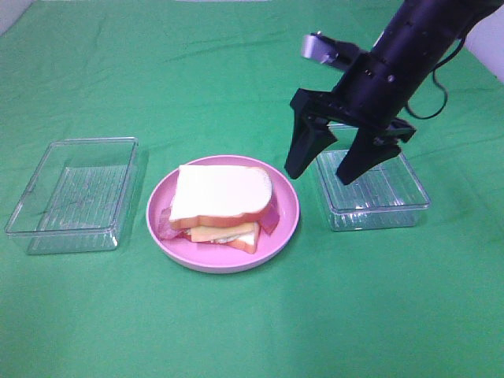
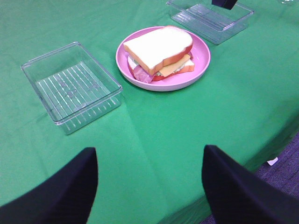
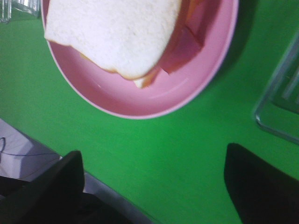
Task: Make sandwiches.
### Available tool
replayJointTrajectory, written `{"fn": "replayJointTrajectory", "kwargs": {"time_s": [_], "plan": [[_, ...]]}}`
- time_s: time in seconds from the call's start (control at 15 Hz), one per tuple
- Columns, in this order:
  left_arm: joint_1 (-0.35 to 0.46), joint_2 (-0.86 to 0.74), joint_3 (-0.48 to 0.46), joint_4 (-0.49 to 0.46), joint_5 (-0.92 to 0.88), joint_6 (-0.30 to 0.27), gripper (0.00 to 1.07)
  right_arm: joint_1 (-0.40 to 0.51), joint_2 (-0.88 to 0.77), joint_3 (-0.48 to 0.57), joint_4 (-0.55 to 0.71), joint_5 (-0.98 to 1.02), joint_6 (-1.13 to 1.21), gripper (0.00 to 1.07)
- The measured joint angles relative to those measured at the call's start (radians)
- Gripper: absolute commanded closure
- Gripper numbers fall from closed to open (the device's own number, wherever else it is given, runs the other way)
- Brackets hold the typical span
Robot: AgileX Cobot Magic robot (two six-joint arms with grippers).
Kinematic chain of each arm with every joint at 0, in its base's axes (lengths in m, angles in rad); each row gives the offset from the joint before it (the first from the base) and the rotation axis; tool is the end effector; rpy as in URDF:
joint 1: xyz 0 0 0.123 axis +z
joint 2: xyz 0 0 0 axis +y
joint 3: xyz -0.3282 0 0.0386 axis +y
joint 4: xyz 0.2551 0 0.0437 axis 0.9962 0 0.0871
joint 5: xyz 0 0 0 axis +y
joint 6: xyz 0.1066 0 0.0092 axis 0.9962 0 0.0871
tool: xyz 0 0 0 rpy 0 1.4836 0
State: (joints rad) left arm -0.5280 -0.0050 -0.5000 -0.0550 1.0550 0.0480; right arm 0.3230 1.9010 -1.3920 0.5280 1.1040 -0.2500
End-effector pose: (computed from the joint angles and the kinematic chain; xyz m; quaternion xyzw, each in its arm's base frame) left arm -0.0291 0.0110 0.2739 0.2425 0.8148 -0.1517 0.5043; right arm 0.3612 0.1717 0.2398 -0.1652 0.9575 0.2362 0.0131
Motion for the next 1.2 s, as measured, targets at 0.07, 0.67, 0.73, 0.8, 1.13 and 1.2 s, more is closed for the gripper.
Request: {"fn": "replayJointTrajectory", "kwargs": {"time_s": [0.07,0.67,0.73,0.8,1.13,1.2], "plan": [[0.000,0.000,0.000,0.000,0.000,0.000,0.45,0.000,-0.055,0.002,-0.062,0.015,0.033,0.30],[0.000,0.000,0.000,0.000,0.000,0.000,0.45,0.000,-0.863,0.382,-0.336,0.039,0.139,0.30],[0.000,0.000,0.000,0.000,0.000,0.000,0.45,0.000,-0.964,0.447,-0.336,0.047,0.139,0.30],[0.000,0.000,0.000,0.000,0.000,0.000,0.45,0.000,-1.063,0.497,-0.338,0.049,0.139,0.30],[0.000,0.000,0.000,0.000,0.000,0.000,0.45,0.000,-1.460,0.699,-0.379,0.073,0.139,0.30],[0.000,0.000,0.000,0.000,0.000,0.000,0.45,0.000,-1.539,0.739,-0.389,0.074,0.139,0.30]]}}
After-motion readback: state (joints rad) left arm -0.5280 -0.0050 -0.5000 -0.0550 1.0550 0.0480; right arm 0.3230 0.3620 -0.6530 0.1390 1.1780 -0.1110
